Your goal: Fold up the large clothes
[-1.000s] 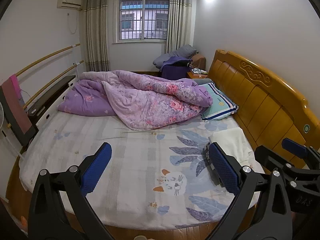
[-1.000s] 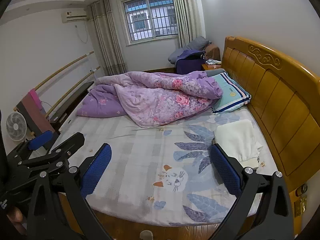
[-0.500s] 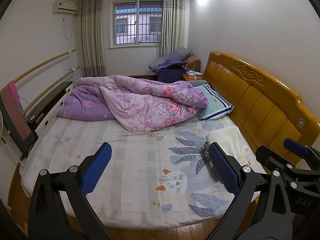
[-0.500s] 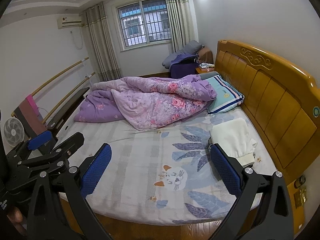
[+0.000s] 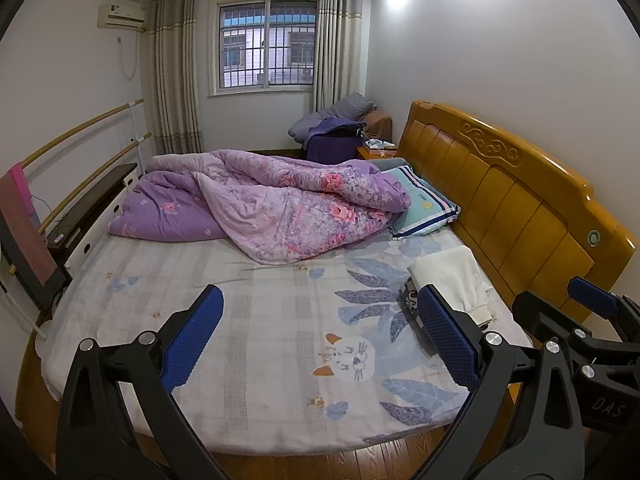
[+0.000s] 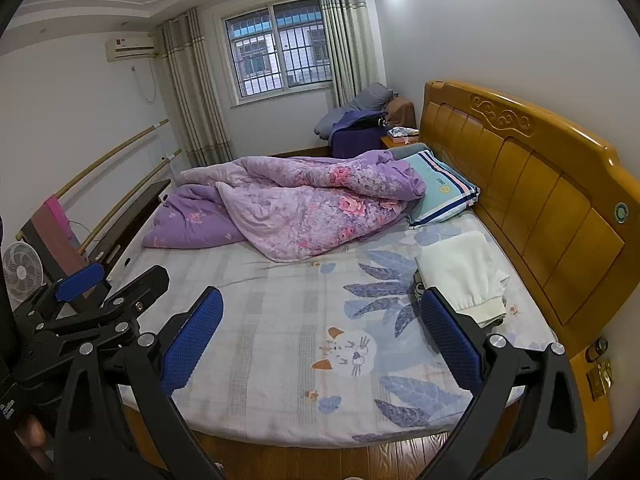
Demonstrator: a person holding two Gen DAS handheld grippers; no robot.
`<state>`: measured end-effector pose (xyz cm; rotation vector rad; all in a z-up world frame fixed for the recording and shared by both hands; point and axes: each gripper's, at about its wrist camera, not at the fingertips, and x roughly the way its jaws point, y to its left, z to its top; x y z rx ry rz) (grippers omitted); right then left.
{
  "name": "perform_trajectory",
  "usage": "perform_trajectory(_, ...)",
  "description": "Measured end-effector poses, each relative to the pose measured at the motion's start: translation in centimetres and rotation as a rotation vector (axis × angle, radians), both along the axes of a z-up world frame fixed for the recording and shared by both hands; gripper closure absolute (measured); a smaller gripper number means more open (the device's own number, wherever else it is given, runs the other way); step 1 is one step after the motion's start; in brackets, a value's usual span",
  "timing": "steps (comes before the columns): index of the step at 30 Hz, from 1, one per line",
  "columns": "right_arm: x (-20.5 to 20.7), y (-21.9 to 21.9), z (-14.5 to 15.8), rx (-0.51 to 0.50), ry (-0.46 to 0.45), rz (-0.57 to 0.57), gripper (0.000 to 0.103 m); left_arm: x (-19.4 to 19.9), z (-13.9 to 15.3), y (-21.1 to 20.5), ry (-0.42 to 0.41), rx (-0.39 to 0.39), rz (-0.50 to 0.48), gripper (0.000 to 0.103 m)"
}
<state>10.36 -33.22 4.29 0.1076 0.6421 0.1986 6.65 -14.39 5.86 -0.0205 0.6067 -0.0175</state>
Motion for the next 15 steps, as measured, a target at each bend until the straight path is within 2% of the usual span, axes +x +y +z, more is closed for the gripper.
perform_trajectory(15, 0.31, 0.03, -0.05, -0.005, 0.006, -0.008, 0.008, 0.21, -0.12, 0.78, -0.014, 0.003, -0.015, 0.005)
